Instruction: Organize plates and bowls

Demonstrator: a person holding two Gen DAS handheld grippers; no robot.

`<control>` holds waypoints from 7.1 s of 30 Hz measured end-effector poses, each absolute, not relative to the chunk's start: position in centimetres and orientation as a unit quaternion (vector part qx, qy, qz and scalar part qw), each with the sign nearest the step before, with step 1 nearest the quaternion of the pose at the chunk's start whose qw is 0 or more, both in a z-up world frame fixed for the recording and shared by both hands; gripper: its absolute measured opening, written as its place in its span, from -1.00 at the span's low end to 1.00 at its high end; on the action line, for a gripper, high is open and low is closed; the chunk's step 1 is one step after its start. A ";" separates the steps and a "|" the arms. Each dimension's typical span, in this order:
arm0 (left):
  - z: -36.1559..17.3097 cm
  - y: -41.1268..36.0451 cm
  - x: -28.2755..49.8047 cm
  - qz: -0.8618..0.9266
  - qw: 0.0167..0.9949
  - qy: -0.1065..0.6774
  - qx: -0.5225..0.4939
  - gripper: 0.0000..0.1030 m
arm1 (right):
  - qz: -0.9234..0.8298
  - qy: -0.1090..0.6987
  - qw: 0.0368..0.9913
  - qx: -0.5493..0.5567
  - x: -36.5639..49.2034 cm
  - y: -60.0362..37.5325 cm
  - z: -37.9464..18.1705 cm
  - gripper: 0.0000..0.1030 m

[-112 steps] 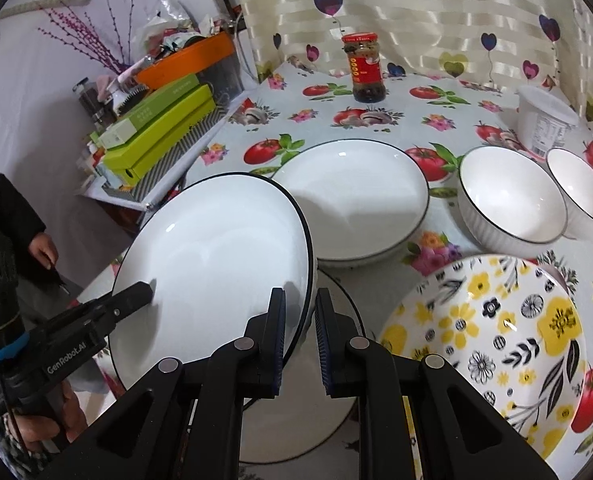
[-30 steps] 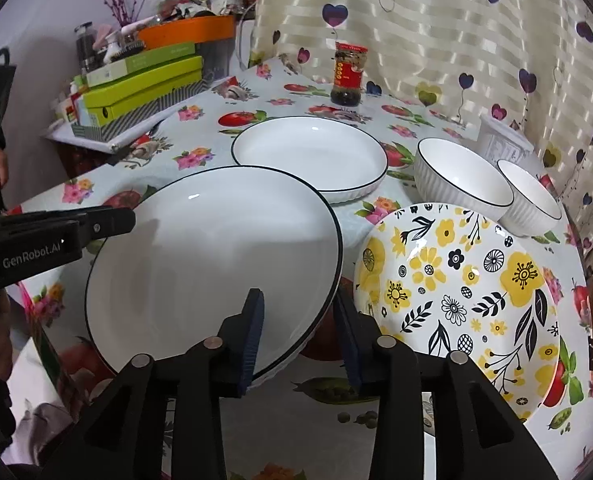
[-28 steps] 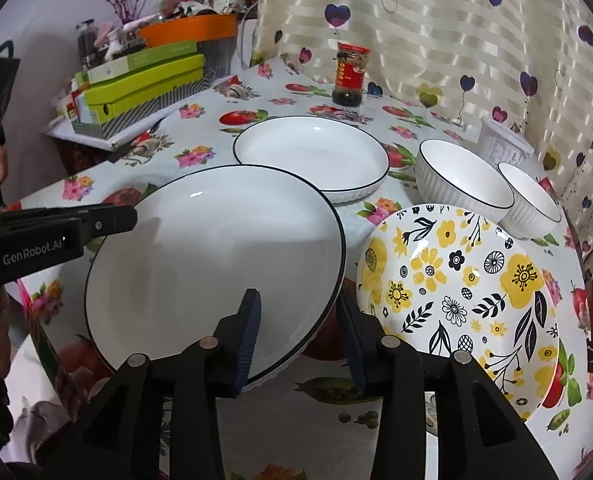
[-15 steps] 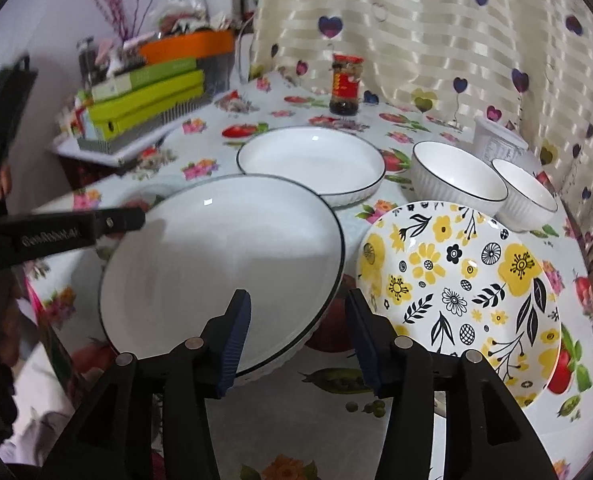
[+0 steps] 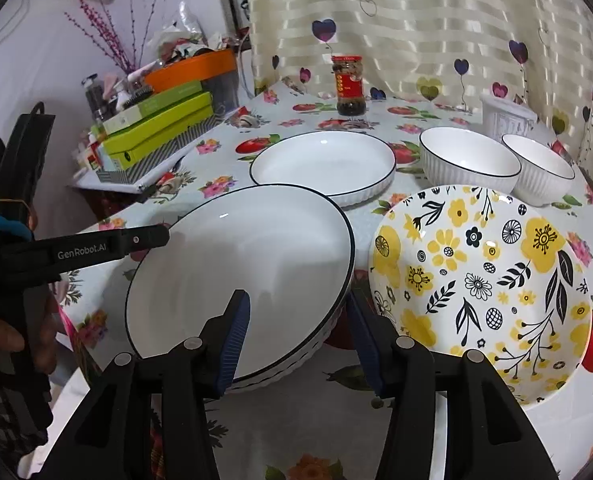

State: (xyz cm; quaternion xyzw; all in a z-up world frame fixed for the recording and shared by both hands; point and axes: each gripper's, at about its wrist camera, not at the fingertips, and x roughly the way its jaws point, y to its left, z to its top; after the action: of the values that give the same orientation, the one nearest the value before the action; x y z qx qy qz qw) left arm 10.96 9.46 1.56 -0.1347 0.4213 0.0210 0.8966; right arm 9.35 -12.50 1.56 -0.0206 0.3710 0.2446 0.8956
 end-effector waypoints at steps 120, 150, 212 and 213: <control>-0.4 11.2 27.6 -0.061 0.852 0.495 -0.158 -0.64 | 0.179 0.497 0.849 0.026 30.4 -12.8 1.6 -0.85; -0.7 11.6 28.3 -0.057 0.850 0.499 -0.159 -0.63 | 0.157 0.542 0.820 0.095 32.9 -12.5 0.1 -0.76; 6.0 9.1 15.3 -0.053 0.884 0.440 -0.152 -0.63 | 0.204 0.468 0.856 0.084 19.1 -14.9 7.1 -0.73; 5.8 9.0 14.9 -0.054 0.883 0.441 -0.152 -0.63 | 0.204 0.468 0.856 0.085 18.7 -15.0 7.0 -0.73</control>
State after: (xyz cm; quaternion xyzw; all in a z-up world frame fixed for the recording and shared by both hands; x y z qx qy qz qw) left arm 14.95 9.03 5.84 -0.1521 0.4415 -0.0538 0.8826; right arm 18.70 -15.01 7.04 0.0846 0.4681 0.2040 0.8556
